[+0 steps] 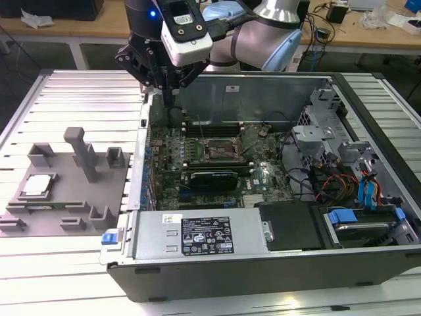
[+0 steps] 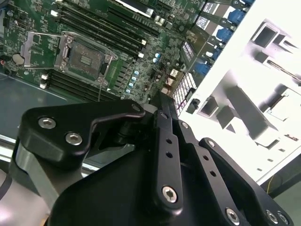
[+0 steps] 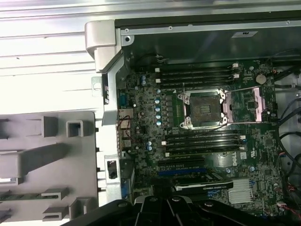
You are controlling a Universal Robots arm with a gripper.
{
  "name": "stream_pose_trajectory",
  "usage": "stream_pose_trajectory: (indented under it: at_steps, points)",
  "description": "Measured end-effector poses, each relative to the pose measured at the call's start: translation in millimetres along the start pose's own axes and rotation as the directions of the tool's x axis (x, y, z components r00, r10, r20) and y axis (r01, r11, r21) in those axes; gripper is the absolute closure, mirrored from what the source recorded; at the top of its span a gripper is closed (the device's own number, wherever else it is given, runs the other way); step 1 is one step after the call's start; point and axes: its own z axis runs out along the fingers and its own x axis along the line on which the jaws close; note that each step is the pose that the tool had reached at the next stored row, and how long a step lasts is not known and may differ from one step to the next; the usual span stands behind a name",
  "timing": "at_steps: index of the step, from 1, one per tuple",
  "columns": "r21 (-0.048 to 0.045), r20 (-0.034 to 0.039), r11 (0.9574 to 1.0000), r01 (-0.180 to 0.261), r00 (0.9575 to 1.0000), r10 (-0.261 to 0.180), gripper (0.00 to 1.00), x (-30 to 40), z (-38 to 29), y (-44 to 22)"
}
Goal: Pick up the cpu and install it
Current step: 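Reach for the cpu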
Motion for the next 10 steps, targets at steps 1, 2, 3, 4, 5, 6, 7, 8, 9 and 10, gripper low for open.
stream_pose_trajectory:
  at_steps: [1,2,3,4,5,6,7,8,9,10]
  points:
    - [0.0000,0.0002,1.0000,0.000,1.0000,0.000,0.89,0.9,0.0,-0.1]
    - [0.0000,0.0002,1.0000,0.000,1.0000,0.000,0.89,1.8,0.0,-0.1]
    - [-0.0001,0.0003,1.0000,0.000,1.0000,0.000,0.89,2.8,0.0,-0.2]
    - [0.0000,0.0002,1.0000,0.000,1.0000,0.000,0.89,3.5,-0.1,-0.3]
    - [0.0000,0.0003,1.0000,0.000,1.0000,0.000,0.89,4.6,-0.1,-0.4]
    - [0.0000,0.0003,1.0000,0.000,1.0000,0.000,0.89,6.2,-0.1,-0.4]
    - [0.0000,0.0004,1.0000,0.000,1.0000,0.000,0.89,8.5,-0.2,-0.6]
    - [0.0000,0.0004,1.0000,0.000,1.0000,0.000,0.89,10.2,-0.2,-0.8]
    - [0.0000,0.0004,1.0000,0.000,1.0000,0.000,0.89,12.8,-0.4,-1.0]
    - [0.0000,0.0004,1.0000,0.000,1.0000,0.000,0.89,14.5,-0.4,-1.1]
